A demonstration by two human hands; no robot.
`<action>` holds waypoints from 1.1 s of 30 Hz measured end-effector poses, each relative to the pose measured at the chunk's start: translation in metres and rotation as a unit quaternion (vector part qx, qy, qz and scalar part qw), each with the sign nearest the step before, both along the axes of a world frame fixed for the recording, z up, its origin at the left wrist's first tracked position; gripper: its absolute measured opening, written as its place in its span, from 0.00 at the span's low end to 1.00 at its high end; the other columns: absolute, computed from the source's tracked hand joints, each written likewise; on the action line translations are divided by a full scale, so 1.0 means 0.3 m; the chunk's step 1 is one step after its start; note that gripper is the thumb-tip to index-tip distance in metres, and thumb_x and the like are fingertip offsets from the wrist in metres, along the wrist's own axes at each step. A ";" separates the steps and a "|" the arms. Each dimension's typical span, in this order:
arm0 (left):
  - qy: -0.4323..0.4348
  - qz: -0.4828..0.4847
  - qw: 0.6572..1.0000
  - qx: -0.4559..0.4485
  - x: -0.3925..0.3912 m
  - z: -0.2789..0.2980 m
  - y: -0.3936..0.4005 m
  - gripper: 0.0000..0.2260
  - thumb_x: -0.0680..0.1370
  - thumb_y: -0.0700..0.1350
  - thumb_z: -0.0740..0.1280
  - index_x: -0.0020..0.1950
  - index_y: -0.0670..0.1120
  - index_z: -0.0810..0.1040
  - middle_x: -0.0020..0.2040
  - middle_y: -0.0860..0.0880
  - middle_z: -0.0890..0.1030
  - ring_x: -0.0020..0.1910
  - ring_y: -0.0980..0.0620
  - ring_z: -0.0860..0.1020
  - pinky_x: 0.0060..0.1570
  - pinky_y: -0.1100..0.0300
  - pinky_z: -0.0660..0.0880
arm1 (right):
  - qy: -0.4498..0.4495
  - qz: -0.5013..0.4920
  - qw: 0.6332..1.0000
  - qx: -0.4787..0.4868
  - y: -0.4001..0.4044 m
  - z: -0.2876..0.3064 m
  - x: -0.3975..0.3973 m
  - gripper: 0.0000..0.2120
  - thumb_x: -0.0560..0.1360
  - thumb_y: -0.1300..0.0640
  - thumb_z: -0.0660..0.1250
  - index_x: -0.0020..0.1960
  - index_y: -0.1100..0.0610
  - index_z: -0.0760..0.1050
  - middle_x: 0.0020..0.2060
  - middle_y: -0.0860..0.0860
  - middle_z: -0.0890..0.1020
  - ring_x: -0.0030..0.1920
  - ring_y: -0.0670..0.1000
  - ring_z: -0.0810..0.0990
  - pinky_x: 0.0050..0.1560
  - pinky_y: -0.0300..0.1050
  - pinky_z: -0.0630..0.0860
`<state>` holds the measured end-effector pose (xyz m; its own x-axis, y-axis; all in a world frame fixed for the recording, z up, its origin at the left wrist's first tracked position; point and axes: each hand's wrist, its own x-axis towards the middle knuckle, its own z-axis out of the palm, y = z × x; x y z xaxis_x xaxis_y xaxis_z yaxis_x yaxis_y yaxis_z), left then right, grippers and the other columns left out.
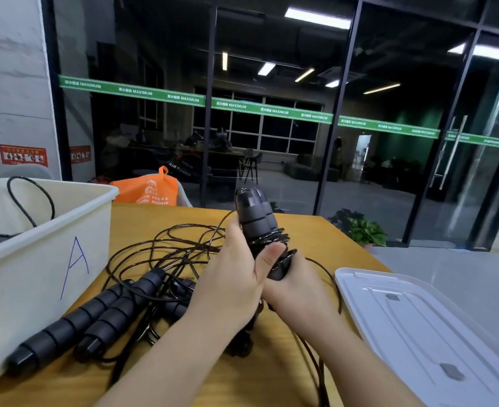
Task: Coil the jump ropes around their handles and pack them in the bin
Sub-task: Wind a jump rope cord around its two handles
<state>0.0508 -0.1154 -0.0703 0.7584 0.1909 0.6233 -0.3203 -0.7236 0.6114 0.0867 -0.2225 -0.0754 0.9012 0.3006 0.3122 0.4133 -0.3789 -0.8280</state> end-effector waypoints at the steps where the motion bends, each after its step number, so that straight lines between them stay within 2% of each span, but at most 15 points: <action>1: -0.005 -0.002 1.000 0.015 0.000 -0.005 0.006 0.37 0.69 0.70 0.47 0.73 0.52 0.56 0.51 0.60 0.75 0.44 0.61 0.74 0.38 0.66 0.69 | 0.031 0.017 0.999 0.018 0.000 0.004 0.004 0.12 0.66 0.49 0.73 0.42 0.52 0.73 0.28 0.45 0.78 0.28 0.43 0.73 0.28 0.38 0.69; 3: -0.020 0.007 0.998 0.051 0.009 -0.013 0.026 0.35 0.71 0.69 0.47 0.74 0.52 0.57 0.55 0.61 0.72 0.48 0.61 0.74 0.41 0.65 0.69 | 0.128 0.058 0.986 0.087 -0.012 0.017 0.008 0.12 0.63 0.49 0.72 0.40 0.54 0.73 0.29 0.48 0.75 0.27 0.45 0.70 0.27 0.40 0.64; 5: -0.054 0.021 0.995 0.079 0.020 -0.016 0.060 0.32 0.71 0.69 0.48 0.68 0.51 0.62 0.52 0.60 0.71 0.43 0.60 0.74 0.36 0.69 0.66 | 0.219 0.112 0.956 0.163 -0.027 0.026 0.013 0.13 0.60 0.53 0.69 0.42 0.57 0.72 0.31 0.51 0.73 0.27 0.47 0.69 0.25 0.39 0.59; 8: -0.101 0.005 0.994 0.029 0.028 -0.013 0.102 0.25 0.69 0.70 0.54 0.52 0.51 0.63 0.41 0.54 0.72 0.30 0.59 0.70 0.28 0.69 0.64 | 0.298 0.198 0.909 0.214 -0.034 0.025 0.008 0.17 0.57 0.55 0.68 0.44 0.58 0.70 0.30 0.52 0.71 0.25 0.46 0.66 0.22 0.35 0.55; 11: -0.090 0.002 0.996 -0.021 0.031 -0.008 0.114 0.29 0.66 0.75 0.59 0.50 0.52 0.62 0.41 0.53 0.72 0.28 0.58 0.69 0.32 0.69 0.67 | 0.353 0.288 0.851 0.261 -0.031 0.012 0.014 0.22 0.51 0.55 0.74 0.43 0.58 0.72 0.30 0.52 0.71 0.24 0.45 0.64 0.20 0.33 0.55; 13: -0.059 0.002 0.997 -0.043 0.028 0.000 0.112 0.33 0.61 0.77 0.60 0.53 0.54 0.63 0.44 0.55 0.73 0.33 0.59 0.72 0.35 0.71 0.67 | 0.378 0.340 0.812 0.288 -0.042 0.009 0.022 0.25 0.49 0.54 0.78 0.43 0.59 0.75 0.31 0.52 0.71 0.24 0.45 0.65 0.19 0.32 0.57; 16: -0.020 -0.090 0.992 -0.087 0.029 0.010 0.111 0.29 0.58 0.75 0.60 0.51 0.60 0.68 0.45 0.59 0.78 0.42 0.69 0.76 0.39 0.76 0.68 | 0.404 0.404 0.772 0.278 -0.058 0.001 0.035 0.24 0.54 0.51 0.78 0.45 0.59 0.76 0.32 0.51 0.71 0.24 0.44 0.66 0.20 0.32 0.61; 18: -0.003 -0.145 0.984 -0.101 0.027 0.013 0.122 0.32 0.55 0.80 0.61 0.49 0.60 0.73 0.44 0.58 0.81 0.39 0.65 0.79 0.40 0.72 0.72 | 0.422 0.445 0.744 0.264 -0.058 -0.011 0.048 0.21 0.59 0.49 0.76 0.48 0.59 0.77 0.32 0.50 0.71 0.25 0.43 0.66 0.21 0.31 0.63; 20: 0.017 -0.191 0.975 -0.113 0.031 0.015 0.137 0.36 0.54 0.81 0.62 0.48 0.55 0.78 0.39 0.54 0.83 0.34 0.58 0.80 0.39 0.63 0.73 | 0.429 0.496 0.713 0.247 -0.054 -0.014 0.057 0.20 0.66 0.47 0.70 0.52 0.58 0.76 0.34 0.49 0.72 0.27 0.44 0.63 0.23 0.31 0.66; 21: 0.020 -0.211 0.970 -0.120 0.029 0.017 0.144 0.36 0.55 0.80 0.64 0.47 0.53 0.79 0.37 0.53 0.83 0.33 0.56 0.80 0.39 0.61 0.73 | 0.431 0.515 0.701 0.239 -0.054 -0.014 0.060 0.20 0.68 0.46 0.68 0.54 0.57 0.74 0.35 0.48 0.72 0.27 0.44 0.62 0.24 0.30 0.66; 25: 0.004 -0.223 0.966 -0.131 0.013 0.027 0.173 0.30 0.54 0.80 0.63 0.43 0.60 0.82 0.38 0.56 0.84 0.38 0.59 0.82 0.39 0.62 0.72 | 0.473 0.564 0.639 0.222 -0.053 -0.016 0.054 0.23 0.71 0.46 0.65 0.58 0.59 0.66 0.34 0.48 0.70 0.28 0.45 0.61 0.25 0.31 0.68; 27: 0.027 -0.234 0.959 -0.157 0.008 0.017 0.171 0.33 0.53 0.80 0.63 0.41 0.56 0.81 0.31 0.55 0.81 0.30 0.60 0.78 0.33 0.65 0.69 | 0.477 0.579 0.627 0.211 -0.050 -0.019 0.048 0.24 0.71 0.44 0.64 0.58 0.59 0.66 0.33 0.49 0.65 0.28 0.45 0.61 0.24 0.31 0.67; 28: 0.050 -0.244 0.951 -0.182 0.006 0.011 0.164 0.34 0.51 0.80 0.64 0.39 0.54 0.79 0.28 0.53 0.79 0.26 0.57 0.75 0.29 0.67 0.67 | 0.482 0.585 0.619 0.205 -0.051 -0.019 0.045 0.24 0.71 0.44 0.64 0.59 0.59 0.67 0.33 0.49 0.65 0.27 0.45 0.62 0.23 0.31 0.66; 30: 0.088 -0.268 0.933 -0.224 0.005 0.005 0.143 0.35 0.50 0.80 0.65 0.39 0.51 0.77 0.27 0.48 0.71 0.24 0.50 0.66 0.27 0.64 0.62 | 0.494 0.591 0.605 0.200 -0.059 -0.016 0.050 0.27 0.71 0.42 0.63 0.61 0.61 0.68 0.33 0.49 0.66 0.27 0.45 0.63 0.22 0.31 0.65; 33: 0.085 -0.268 0.928 -0.245 -0.003 0.013 0.118 0.38 0.57 0.78 0.65 0.42 0.43 0.73 0.23 0.52 0.67 0.20 0.56 0.62 0.21 0.67 0.60 | 0.471 0.593 0.618 0.210 -0.059 -0.027 0.068 0.31 0.73 0.38 0.61 0.64 0.62 0.70 0.34 0.49 0.74 0.27 0.44 0.63 0.24 0.30 0.67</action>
<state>0.0499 -0.0801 -0.0665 0.9053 -0.0139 0.4246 -0.4234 -0.1097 0.8993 0.1070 -0.2401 -0.0837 -0.0347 0.9952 0.0911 -0.5467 0.0574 -0.8354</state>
